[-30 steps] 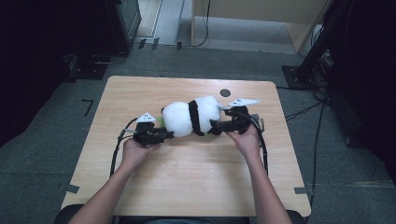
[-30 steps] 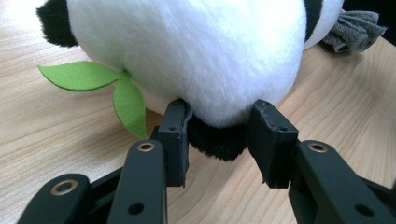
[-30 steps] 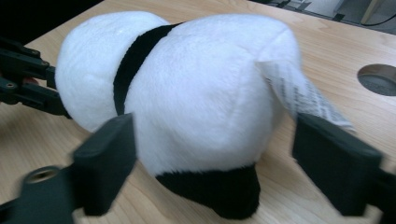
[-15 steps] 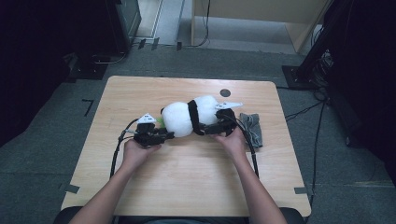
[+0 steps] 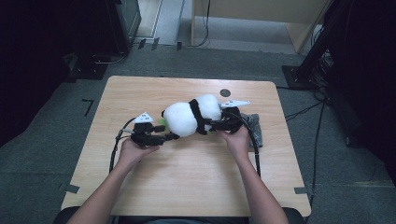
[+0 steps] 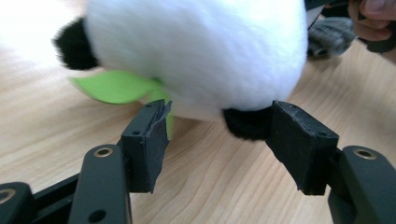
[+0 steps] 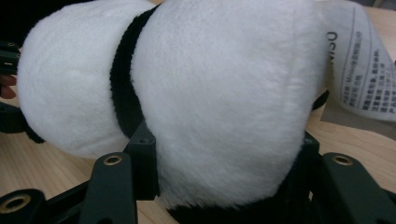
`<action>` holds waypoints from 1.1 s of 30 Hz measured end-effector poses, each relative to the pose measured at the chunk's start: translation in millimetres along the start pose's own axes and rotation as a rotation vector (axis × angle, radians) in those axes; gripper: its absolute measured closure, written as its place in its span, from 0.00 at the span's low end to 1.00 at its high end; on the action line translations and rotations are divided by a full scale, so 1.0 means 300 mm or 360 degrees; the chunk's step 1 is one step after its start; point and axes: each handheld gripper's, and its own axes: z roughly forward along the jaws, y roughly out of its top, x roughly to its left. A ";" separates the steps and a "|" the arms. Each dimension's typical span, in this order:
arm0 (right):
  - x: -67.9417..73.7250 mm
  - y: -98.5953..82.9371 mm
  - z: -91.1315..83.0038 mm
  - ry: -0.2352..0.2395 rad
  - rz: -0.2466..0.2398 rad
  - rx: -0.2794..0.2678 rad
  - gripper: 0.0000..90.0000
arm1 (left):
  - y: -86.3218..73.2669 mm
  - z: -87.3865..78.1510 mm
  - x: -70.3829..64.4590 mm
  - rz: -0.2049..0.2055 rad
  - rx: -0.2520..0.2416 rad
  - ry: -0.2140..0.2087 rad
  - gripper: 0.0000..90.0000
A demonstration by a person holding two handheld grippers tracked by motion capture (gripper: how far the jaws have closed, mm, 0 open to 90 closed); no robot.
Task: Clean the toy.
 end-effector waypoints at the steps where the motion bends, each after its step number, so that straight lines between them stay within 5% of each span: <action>1: -0.004 0.003 -0.011 0.0019 -0.0005 -0.0005 0.50 | 0.004 -0.013 0.005 0.0005 -0.0010 -0.0014 0.41; 8: -0.009 0.024 -0.084 0.0194 -0.0078 -0.0048 0.49 | 0.026 -0.087 0.033 0.0038 -0.0092 -0.0105 0.38; 15: -0.003 0.021 -0.107 0.0366 -0.0175 0.0002 0.48 | 0.040 -0.092 0.017 0.0156 -0.0088 -0.0309 0.34; 19: 0.002 0.016 -0.115 0.0465 -0.0240 0.0013 0.48 | 0.033 -0.076 0.000 0.0256 -0.0080 -0.0376 0.24; 23: 0.001 0.009 -0.120 0.0616 -0.0260 0.0011 0.48 | 0.039 -0.059 -0.030 0.0339 -0.0139 -0.0487 0.00; 26: 0.011 0.010 -0.117 0.0644 -0.0284 0.0003 0.48 | 0.041 -0.054 -0.053 0.0402 -0.0129 -0.0561 0.00; 33: 0.026 0.008 -0.099 0.0628 -0.0298 0.0034 0.47 | 0.037 -0.032 -0.072 0.0416 -0.0051 -0.0549 0.00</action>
